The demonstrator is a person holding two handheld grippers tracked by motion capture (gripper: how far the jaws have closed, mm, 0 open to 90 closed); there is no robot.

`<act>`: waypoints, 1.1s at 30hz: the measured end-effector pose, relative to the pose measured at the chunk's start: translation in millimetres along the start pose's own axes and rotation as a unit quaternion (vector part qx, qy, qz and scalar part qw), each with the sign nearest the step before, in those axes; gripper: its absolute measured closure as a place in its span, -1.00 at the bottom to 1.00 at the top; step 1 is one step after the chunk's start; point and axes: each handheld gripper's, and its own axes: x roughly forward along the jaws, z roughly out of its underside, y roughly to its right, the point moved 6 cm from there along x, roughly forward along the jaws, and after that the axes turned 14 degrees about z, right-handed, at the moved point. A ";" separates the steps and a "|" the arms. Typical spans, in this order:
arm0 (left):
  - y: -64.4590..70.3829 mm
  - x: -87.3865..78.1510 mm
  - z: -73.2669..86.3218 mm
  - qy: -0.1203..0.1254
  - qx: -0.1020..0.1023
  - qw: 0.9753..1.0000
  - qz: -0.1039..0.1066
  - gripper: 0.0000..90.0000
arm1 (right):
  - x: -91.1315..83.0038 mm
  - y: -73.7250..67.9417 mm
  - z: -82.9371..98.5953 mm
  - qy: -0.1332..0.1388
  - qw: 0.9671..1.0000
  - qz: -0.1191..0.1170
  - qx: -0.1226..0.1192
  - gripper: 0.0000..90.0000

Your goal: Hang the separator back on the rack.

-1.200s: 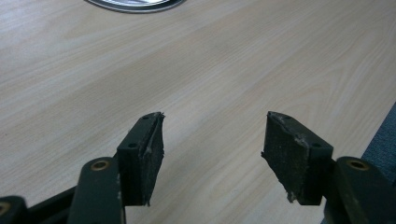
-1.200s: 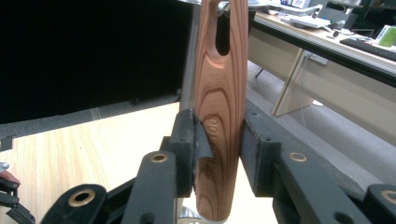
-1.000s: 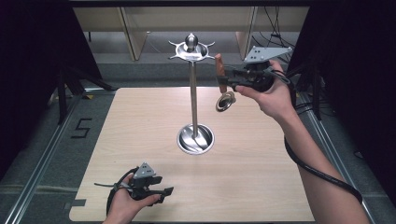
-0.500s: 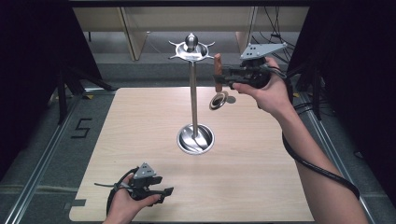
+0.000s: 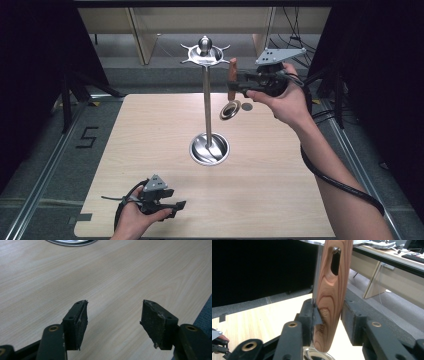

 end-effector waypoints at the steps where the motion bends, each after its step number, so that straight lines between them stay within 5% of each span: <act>1: 0.0 0.0 0.0 0.000 0.000 1.000 0.000 -0.18 | -0.2 0.2 0.6 0.000 1.000 0.003 0.001 0.37; 13: 0.2 -0.7 0.4 0.001 0.000 1.000 0.003 -0.18 | -11.5 -1.0 6.5 0.026 0.999 0.024 0.005 0.11; 19: -0.3 0.1 0.2 0.000 0.001 1.000 -0.003 -0.18 | -33.5 -4.3 37.9 0.023 0.999 0.046 -0.009 -0.01; 25: 0.8 0.7 0.1 0.003 -0.003 1.000 0.001 -0.17 | -56.1 -10.6 113.3 -0.024 0.998 0.058 -0.013 -0.08; 30: -2.0 0.8 0.6 -0.002 0.000 1.000 -0.007 -0.17 | -70.8 -20.1 193.4 -0.073 0.995 0.058 0.025 -0.06; 32: -1.5 1.4 0.5 0.002 -0.003 1.000 -0.005 -0.17 | -73.7 -22.1 208.0 -0.079 0.994 0.061 0.035 -0.06; 33: -1.6 2.0 0.6 0.001 -0.005 1.000 -0.005 -0.17 | -76.4 -25.1 234.4 -0.093 0.992 0.067 0.051 -0.06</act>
